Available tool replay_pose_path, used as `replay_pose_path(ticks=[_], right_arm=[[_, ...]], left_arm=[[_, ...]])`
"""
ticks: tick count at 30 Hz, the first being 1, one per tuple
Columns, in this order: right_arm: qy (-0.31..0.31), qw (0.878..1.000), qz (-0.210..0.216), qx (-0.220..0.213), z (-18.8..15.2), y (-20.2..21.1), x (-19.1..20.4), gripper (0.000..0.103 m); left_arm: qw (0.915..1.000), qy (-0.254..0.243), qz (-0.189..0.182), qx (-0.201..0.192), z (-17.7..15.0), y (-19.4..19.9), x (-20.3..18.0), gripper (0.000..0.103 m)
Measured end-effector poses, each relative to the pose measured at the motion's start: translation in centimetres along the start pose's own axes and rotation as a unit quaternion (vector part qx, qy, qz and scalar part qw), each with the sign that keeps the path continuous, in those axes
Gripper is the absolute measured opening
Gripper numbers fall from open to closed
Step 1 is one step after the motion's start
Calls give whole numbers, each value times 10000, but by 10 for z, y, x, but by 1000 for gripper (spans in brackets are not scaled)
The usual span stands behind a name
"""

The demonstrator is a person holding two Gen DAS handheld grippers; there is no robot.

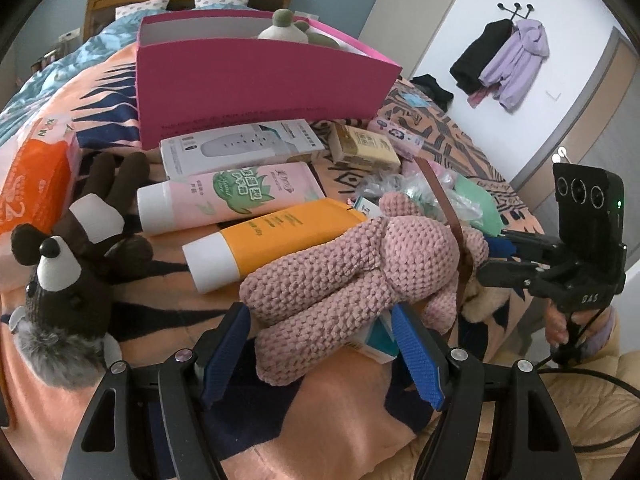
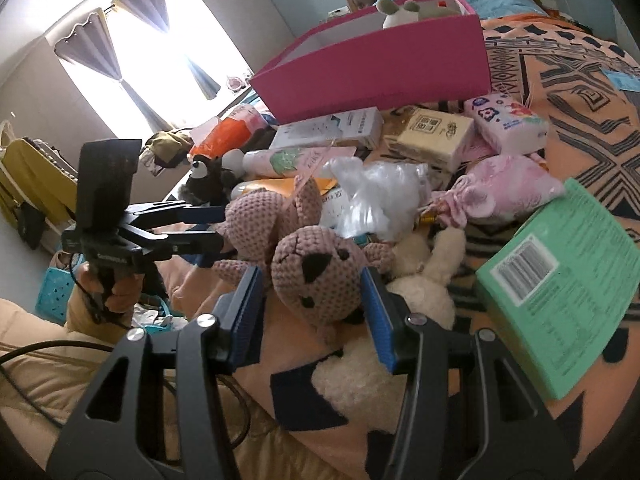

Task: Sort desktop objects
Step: 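Move the right tool to the pink knitted bunny and close on it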

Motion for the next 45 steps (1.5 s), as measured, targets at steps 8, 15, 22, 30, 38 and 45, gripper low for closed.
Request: replay_pose_path(ticks=[8,15,22,30,38,45], right_arm=[[170,9994,-235,-168,3,-7,2,52],[444,9985,-80,-323,16,0,14,48],[852,9949,146,-529,42,1,35,46],[657,9966,153,-478,72,-19,18,44],[329,9990,219,-196,83,-38,-3,36],[177,9994,236,186,85,-49,-15,57]], left_arm=[[9999,111,-98,-24,0,-6,0,73],[9983,111,-476,-302,5,9,-7,70],[9967,54,-507,-639,19,21,-12,70],[9973,225,-365,-596,25,14,4,72],[9985,365,-165,-360,22,-6,18,71],[9985,419,-105,-322,27,-7,19,51]])
Point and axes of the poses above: each gripper's, at about its wrist camera, not at the fingertips, and y roughly against the way its jaws point, x to its left, z to its top, the point moved 2 cm from there along -y, roughly the way its jaws point, and after that the axes turned 2 degrees about -x, right-handed, at the moved point
